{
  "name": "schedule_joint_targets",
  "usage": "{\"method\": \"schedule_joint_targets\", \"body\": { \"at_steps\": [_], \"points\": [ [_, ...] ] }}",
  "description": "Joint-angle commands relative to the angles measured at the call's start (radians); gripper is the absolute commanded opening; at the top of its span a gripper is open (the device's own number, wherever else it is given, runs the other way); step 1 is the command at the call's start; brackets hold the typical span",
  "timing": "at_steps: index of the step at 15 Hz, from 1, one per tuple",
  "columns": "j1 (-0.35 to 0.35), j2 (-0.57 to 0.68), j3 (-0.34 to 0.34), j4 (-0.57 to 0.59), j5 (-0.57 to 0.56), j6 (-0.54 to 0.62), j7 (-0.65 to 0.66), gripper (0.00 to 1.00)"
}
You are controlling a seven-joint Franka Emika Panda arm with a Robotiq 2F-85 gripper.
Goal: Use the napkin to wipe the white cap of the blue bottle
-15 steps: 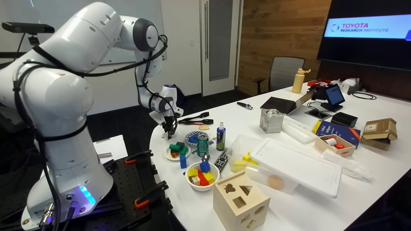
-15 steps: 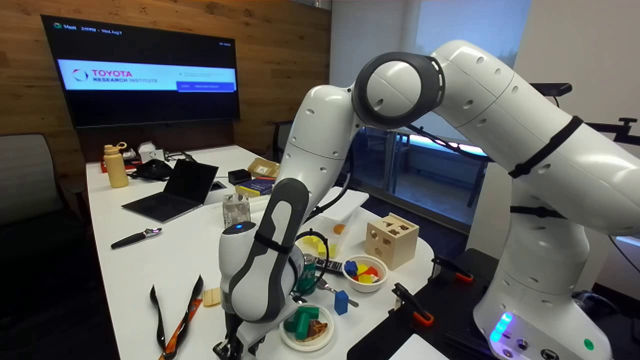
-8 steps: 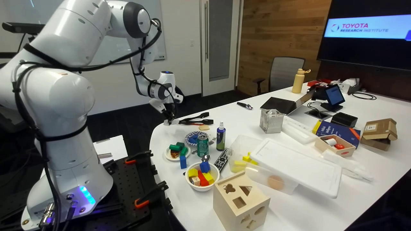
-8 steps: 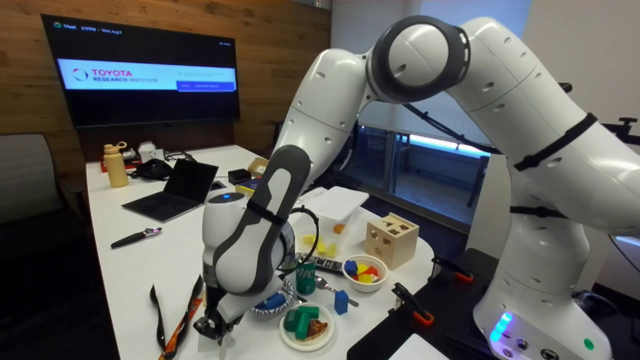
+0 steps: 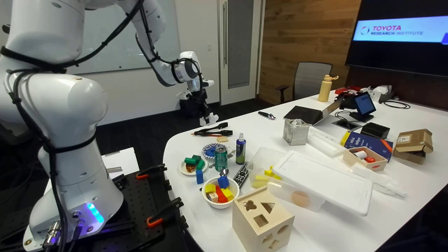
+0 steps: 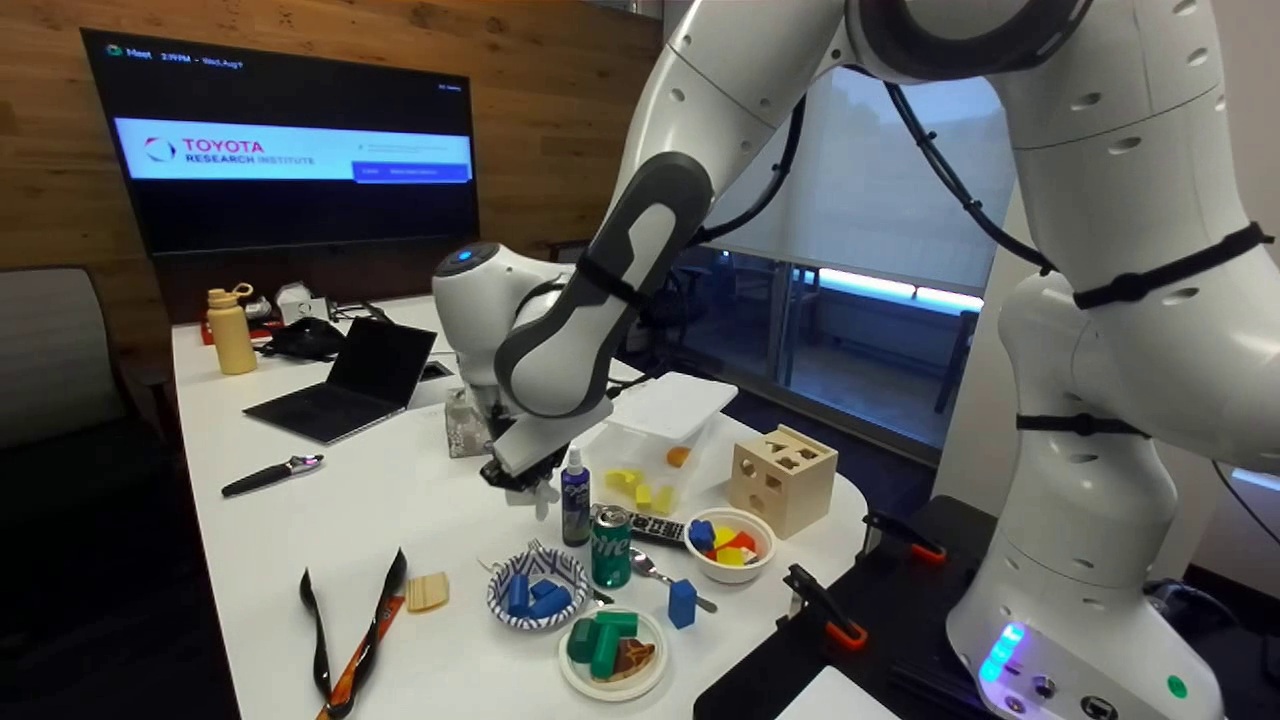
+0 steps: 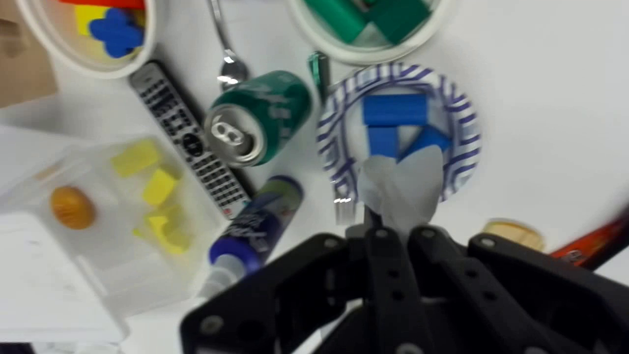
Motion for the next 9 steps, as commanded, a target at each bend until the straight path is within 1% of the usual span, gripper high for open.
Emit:
{"method": "schedule_joint_targets", "body": {
  "at_steps": [1,3,5,9],
  "points": [
    [-0.089,-0.053,-0.006,-0.038,-0.152,-0.064,0.100,0.01],
    [-0.165,-0.045,0.008,-0.040,-0.213,-0.033,0.127,0.01],
    [-0.245,-0.043,0.032,-0.050,-0.241,0.020,0.143,0.01],
    [-0.362,-0.035,0.067,-0.059,-0.288,0.086,0.165,0.01]
  ]
}}
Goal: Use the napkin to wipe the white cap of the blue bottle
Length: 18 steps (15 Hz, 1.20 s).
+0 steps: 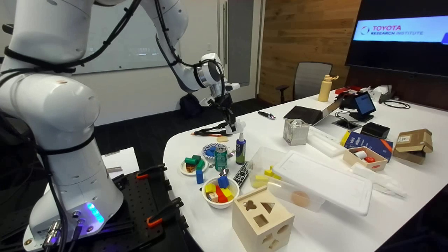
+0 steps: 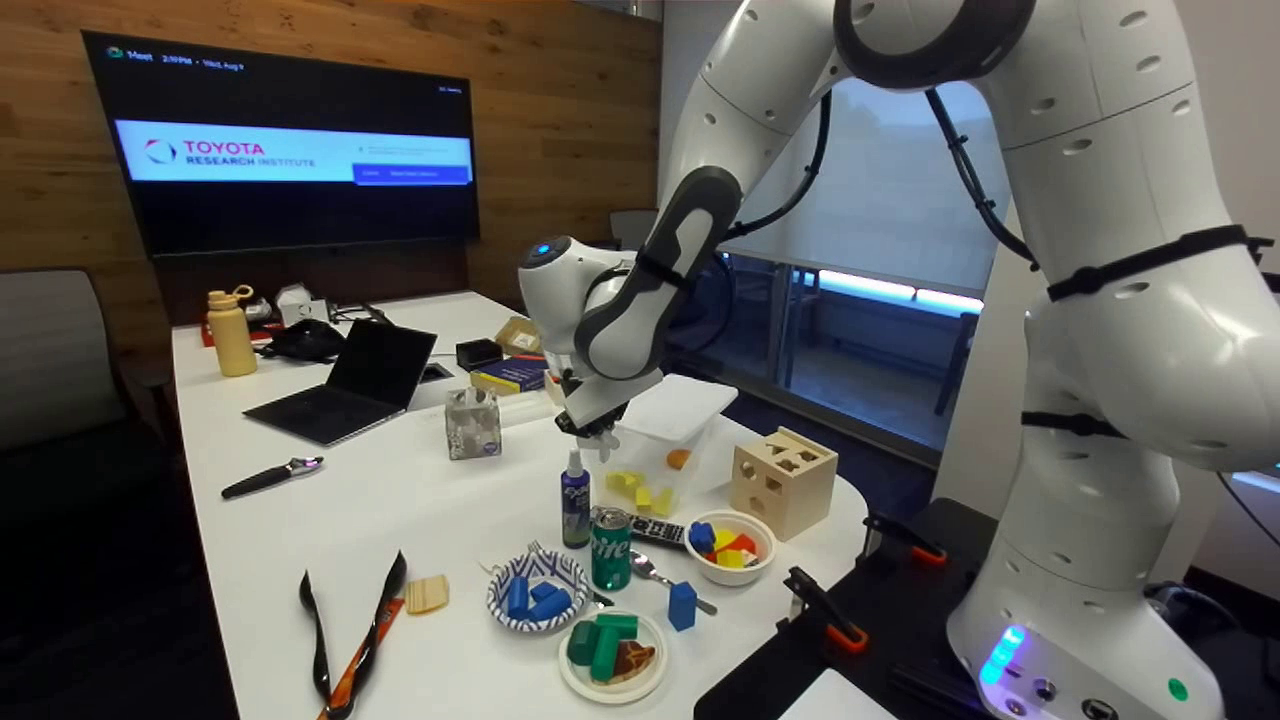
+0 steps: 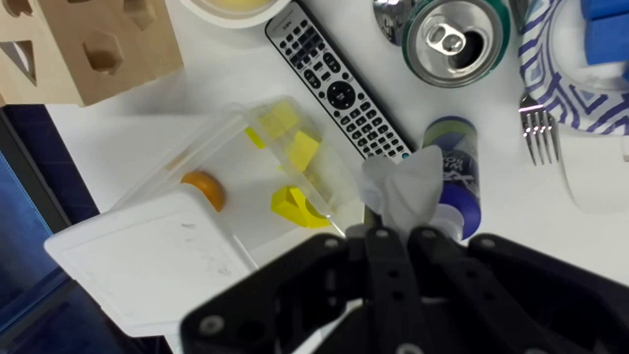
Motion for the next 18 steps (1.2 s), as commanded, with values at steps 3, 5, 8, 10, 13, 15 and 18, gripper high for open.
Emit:
{"method": "schedule_joint_targets", "body": {
  "at_steps": [3,5,8,10,13,15,18],
  "points": [
    [-0.137,0.015,0.073,-0.016,-0.027,0.105,0.027,0.01],
    [-0.163,0.039,0.090,-0.011,-0.010,0.148,0.015,0.01],
    [-0.175,0.076,0.095,-0.003,0.009,0.214,0.005,0.01],
    [-0.169,0.090,0.087,-0.002,0.019,0.248,0.002,0.01],
    [-0.142,0.078,0.058,-0.016,0.022,0.282,0.016,0.01],
    [-0.123,0.053,0.032,-0.034,0.012,0.311,0.032,0.01],
    [-0.094,0.026,-0.005,-0.053,0.009,0.355,0.039,0.01]
  ]
}}
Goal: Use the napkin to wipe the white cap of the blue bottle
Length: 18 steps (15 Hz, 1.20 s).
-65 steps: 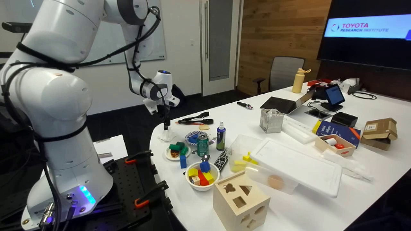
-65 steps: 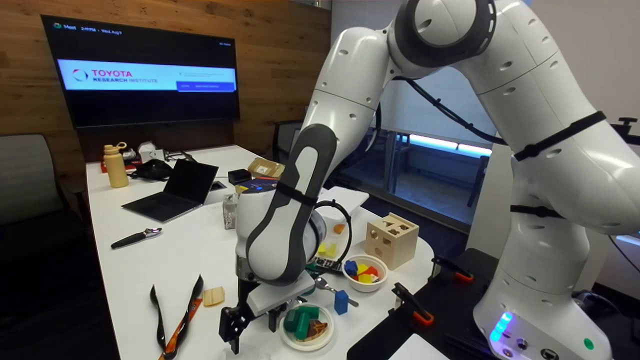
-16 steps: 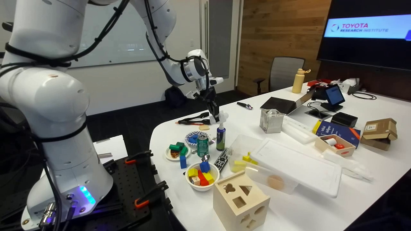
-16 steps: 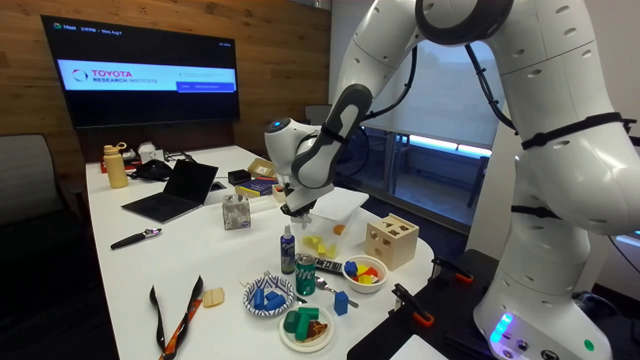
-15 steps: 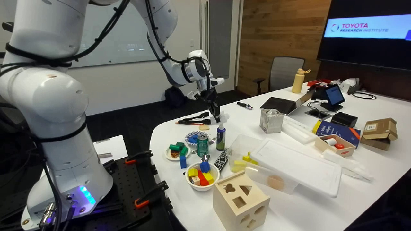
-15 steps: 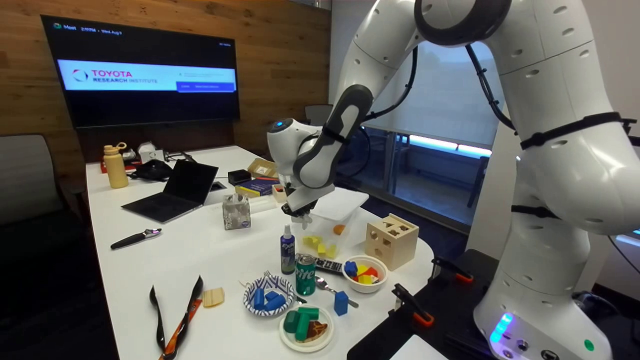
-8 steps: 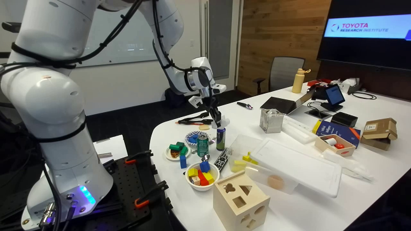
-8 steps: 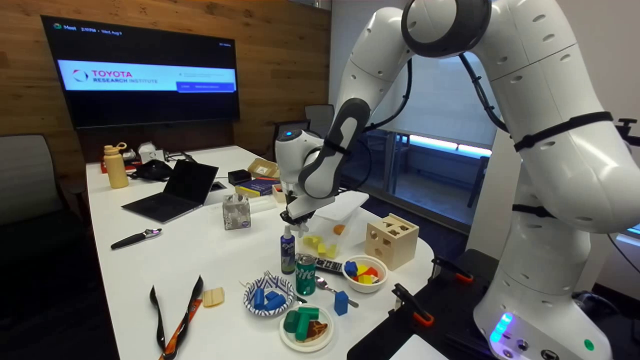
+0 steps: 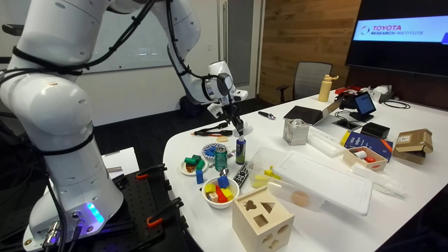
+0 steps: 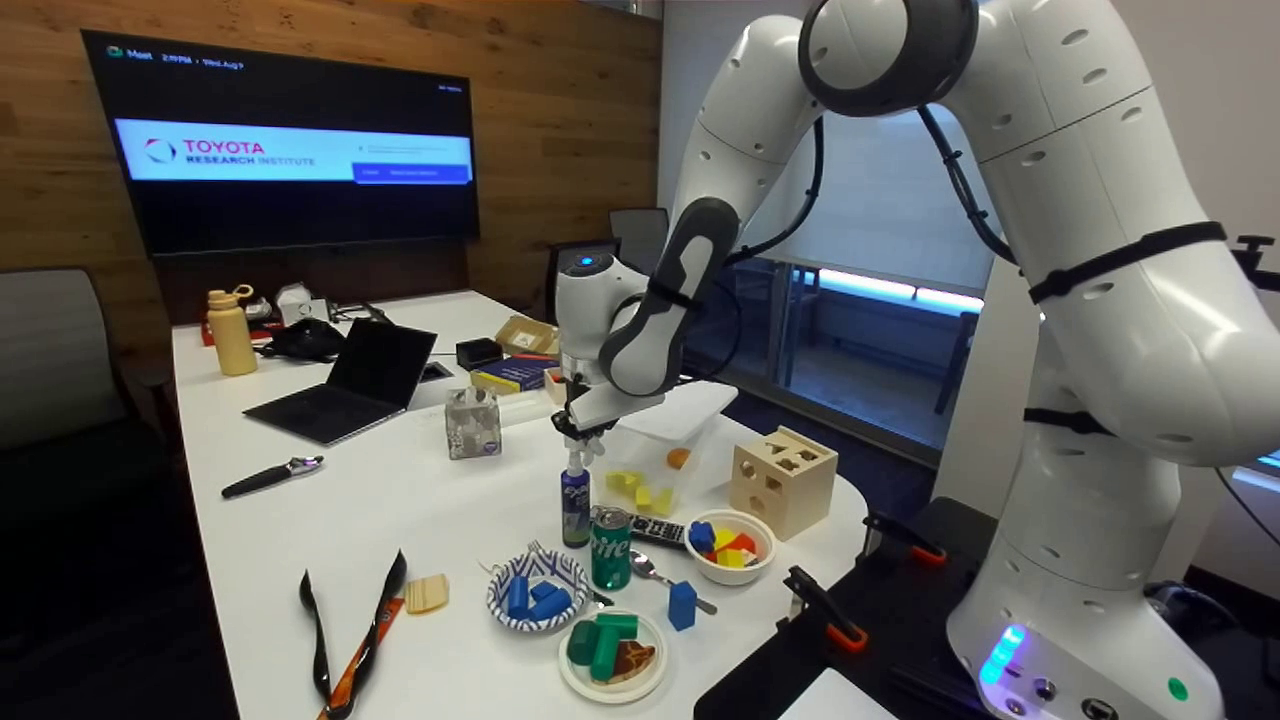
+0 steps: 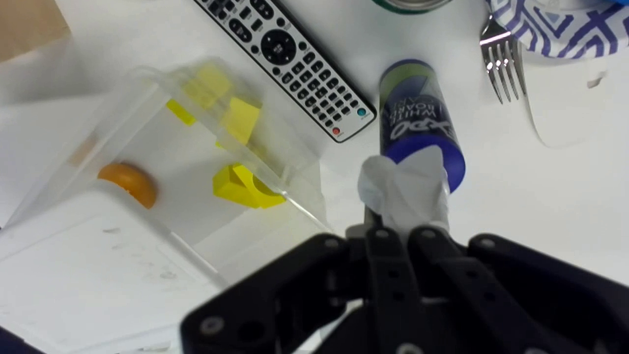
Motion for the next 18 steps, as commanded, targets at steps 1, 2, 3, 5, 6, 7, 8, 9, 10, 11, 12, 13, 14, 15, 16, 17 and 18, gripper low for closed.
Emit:
{"method": "schedule_joint_targets", "body": {
  "at_steps": [1,2,3,5,6,7,8,9,10,11,12,13,14,15,16,17,18],
  "points": [
    [0.051,-0.059,-0.054,-0.049,-0.005,0.050,0.040,0.01],
    [0.060,-0.063,-0.063,-0.053,-0.004,0.057,0.041,0.01],
    [0.066,-0.064,-0.070,-0.055,-0.002,0.063,0.041,0.01],
    [0.075,-0.060,-0.078,-0.061,0.000,0.063,0.056,0.01],
    [0.076,-0.058,-0.081,-0.067,0.000,0.067,0.059,0.01],
    [0.075,-0.052,-0.078,-0.071,0.006,0.071,0.066,0.01],
    [0.069,-0.046,-0.070,-0.076,0.012,0.077,0.065,0.01],
    [0.066,-0.041,-0.068,-0.080,0.017,0.081,0.062,0.01],
    [0.064,-0.036,-0.063,-0.085,0.025,0.085,0.057,0.01],
    [0.063,-0.032,-0.061,-0.088,0.034,0.092,0.053,0.01],
    [0.060,-0.025,-0.056,-0.091,0.045,0.103,0.046,0.01],
    [0.058,-0.019,-0.052,-0.093,0.059,0.109,0.039,0.01],
    [0.054,-0.012,-0.043,-0.093,0.076,0.117,0.030,0.01],
    [0.053,-0.006,-0.038,-0.092,0.092,0.121,0.023,0.01],
    [0.054,-0.002,-0.034,-0.092,0.107,0.126,0.017,0.01],
    [0.058,0.000,-0.034,-0.092,0.119,0.132,0.014,0.01],
    [0.062,0.001,-0.035,-0.093,0.131,0.137,0.011,0.01]
  ]
}}
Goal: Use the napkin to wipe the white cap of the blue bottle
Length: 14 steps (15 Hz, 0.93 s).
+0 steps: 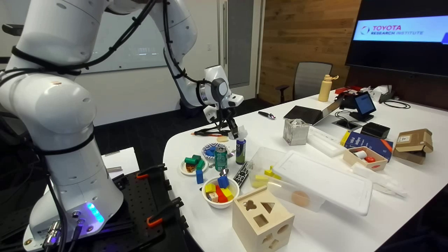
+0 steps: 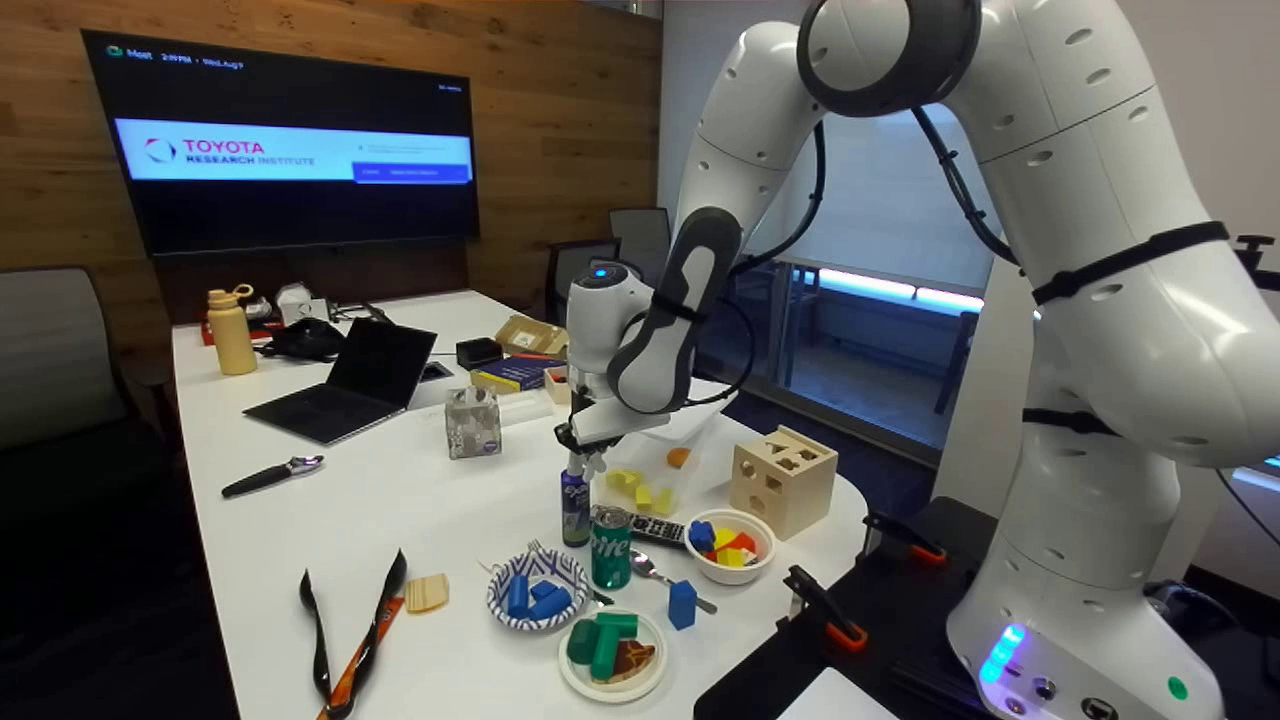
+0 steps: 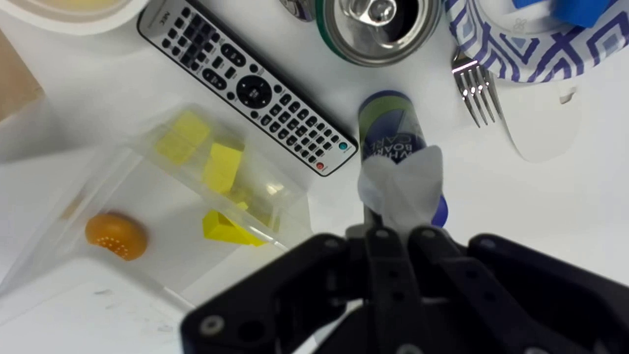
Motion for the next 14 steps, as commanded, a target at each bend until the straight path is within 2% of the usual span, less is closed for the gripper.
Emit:
{"method": "schedule_joint_targets", "body": {
  "at_steps": [1,14],
  "points": [
    [0.013,-0.006,-0.002,-0.018,0.048,0.039,-0.024,0.01],
    [0.146,-0.033,-0.141,-0.026,0.045,0.039,-0.003,0.01]
  ]
}}
